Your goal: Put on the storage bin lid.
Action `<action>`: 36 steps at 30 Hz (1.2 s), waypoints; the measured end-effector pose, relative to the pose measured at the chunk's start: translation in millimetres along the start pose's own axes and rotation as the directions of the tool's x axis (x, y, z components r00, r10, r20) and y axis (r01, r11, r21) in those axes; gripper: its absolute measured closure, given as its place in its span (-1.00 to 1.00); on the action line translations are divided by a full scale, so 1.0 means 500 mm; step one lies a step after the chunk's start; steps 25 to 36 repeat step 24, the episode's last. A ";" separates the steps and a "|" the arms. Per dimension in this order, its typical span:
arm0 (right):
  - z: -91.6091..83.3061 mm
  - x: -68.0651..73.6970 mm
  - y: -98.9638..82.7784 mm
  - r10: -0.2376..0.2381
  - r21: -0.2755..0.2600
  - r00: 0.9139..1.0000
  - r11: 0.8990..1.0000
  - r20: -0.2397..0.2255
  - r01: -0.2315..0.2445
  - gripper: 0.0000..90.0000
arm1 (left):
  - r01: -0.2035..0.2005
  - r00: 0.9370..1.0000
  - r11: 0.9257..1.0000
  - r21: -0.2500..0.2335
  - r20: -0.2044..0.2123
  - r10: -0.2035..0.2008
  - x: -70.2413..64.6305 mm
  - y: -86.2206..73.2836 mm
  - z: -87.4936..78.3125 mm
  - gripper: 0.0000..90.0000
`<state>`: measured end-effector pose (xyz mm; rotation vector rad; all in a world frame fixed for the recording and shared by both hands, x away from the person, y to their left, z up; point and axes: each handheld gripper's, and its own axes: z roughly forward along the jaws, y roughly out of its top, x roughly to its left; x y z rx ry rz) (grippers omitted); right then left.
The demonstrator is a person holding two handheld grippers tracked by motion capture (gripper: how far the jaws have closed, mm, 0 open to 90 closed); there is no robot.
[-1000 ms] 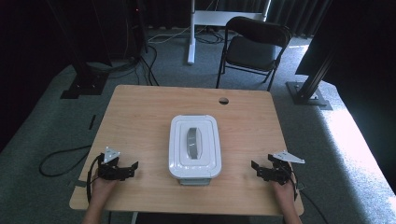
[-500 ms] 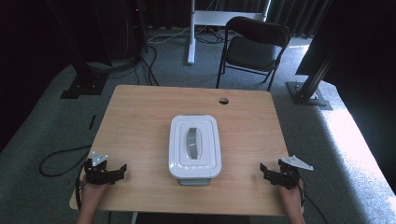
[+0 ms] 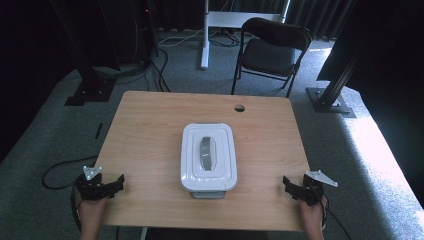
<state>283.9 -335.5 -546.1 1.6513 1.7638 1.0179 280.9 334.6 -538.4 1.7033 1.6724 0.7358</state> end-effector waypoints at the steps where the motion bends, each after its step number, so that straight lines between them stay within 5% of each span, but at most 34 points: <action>1: 0.001 0.000 0.000 0.005 -0.004 1.000 1.000 0.000 -0.005 -0.73 | 0.000 1.000 1.000 0.001 0.001 0.000 0.002 0.000 0.000 -1.00; 9: 0.009 0.005 0.004 -0.024 -0.008 0.999 1.000 0.029 0.024 -0.72 | 0.016 0.991 0.999 -0.036 -0.134 -0.020 0.015 -0.003 -0.005 -1.00; 17: 0.011 0.003 0.006 -0.004 0.000 0.999 1.000 0.050 0.004 -0.72 | -0.011 0.993 0.999 -0.050 -0.117 0.005 0.010 -0.008 -0.003 -1.00; 36: 0.014 0.000 0.007 0.016 0.017 0.998 1.000 0.057 -0.017 -0.72 | 0.018 0.996 0.997 -0.076 -0.090 -0.025 0.011 -0.009 -0.006 -1.00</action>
